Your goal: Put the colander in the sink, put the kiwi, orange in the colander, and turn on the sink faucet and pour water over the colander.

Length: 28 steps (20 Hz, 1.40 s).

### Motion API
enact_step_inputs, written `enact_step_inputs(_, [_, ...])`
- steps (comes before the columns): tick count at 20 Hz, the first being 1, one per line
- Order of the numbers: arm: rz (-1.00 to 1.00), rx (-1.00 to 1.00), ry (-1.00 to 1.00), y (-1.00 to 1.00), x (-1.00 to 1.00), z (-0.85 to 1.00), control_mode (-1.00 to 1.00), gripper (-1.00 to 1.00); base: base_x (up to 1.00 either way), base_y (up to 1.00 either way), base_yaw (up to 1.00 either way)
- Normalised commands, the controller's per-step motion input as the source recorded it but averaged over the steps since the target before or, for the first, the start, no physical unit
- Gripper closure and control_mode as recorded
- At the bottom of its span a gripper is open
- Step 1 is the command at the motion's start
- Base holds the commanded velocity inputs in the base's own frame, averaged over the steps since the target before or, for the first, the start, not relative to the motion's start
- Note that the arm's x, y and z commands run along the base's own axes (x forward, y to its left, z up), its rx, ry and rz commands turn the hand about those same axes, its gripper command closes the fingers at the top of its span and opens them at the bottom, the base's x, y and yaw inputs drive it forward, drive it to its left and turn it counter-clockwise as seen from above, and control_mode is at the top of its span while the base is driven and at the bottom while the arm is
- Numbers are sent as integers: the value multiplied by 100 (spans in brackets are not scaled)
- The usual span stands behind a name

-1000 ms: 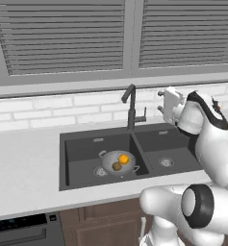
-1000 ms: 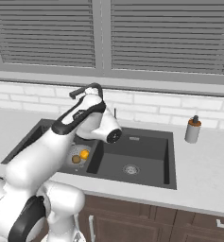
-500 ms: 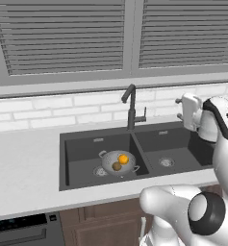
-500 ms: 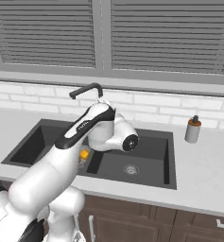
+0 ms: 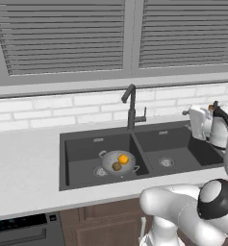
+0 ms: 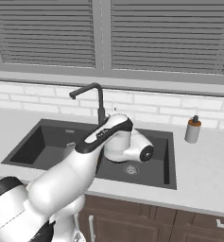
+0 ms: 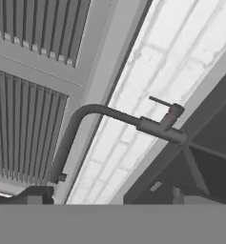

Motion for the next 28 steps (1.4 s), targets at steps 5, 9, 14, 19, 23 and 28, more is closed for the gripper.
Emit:
enact_step_inputs(5, [-20,-13,5,8,5,-50,-100,-100,0,0,0])
enact_step_inputs(9, [-10,-6,25,34,34,-19,-100,-100,0,0,0])
enact_step_inputs(14, [-6,-25,25,30,42,-8,-100,-100,0,0,0])
enact_step_inputs(19, [-13,11,30,1,20,-4,-100,-100,0,0,0])
enact_step_inputs(23, [-23,36,10,-1,2,-3,-100,-100,0,0,0])
enact_step_inputs(28, [-28,47,0,-1,0,-5,-100,-100,0,0,0])
